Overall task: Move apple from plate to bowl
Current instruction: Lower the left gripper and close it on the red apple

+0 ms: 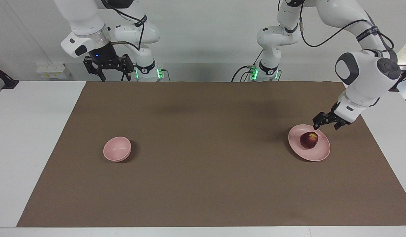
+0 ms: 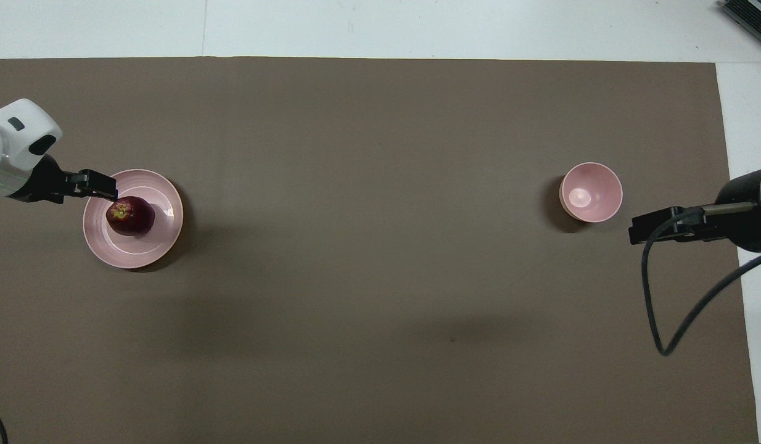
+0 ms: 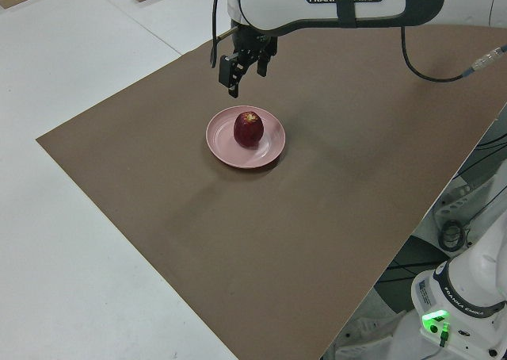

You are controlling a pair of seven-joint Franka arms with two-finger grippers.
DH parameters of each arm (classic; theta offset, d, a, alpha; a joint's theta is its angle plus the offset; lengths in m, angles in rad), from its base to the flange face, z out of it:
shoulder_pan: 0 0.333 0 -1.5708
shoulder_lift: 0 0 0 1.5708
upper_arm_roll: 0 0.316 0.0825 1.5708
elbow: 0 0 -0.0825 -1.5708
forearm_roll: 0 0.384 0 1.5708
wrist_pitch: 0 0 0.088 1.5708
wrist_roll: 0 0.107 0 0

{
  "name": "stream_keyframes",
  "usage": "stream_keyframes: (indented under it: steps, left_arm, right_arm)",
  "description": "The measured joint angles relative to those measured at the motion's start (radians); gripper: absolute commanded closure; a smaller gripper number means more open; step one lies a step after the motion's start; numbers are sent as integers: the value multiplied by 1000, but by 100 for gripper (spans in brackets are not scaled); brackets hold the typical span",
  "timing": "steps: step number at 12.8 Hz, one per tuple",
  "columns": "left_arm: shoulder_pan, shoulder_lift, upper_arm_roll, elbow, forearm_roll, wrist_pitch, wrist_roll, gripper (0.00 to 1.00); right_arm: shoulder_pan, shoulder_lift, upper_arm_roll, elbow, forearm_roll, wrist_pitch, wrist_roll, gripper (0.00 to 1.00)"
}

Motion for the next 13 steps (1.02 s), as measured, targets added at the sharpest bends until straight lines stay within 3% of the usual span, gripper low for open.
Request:
stream_keyframes:
  steps: [7,11,13]
  left_arm:
    - [0,71,-1,-104,0,193,0,0]
    - [0,78,-2,-159,0,240,-2,0]
    - [0,81,-5,-175,0,254,-9,76]
  right_arm:
    - [0,0,0,0,0,0,0,0]
    - [0,0,0,0,0,0,0,0]
    - [0,0,0,0,0,-3,0,0]
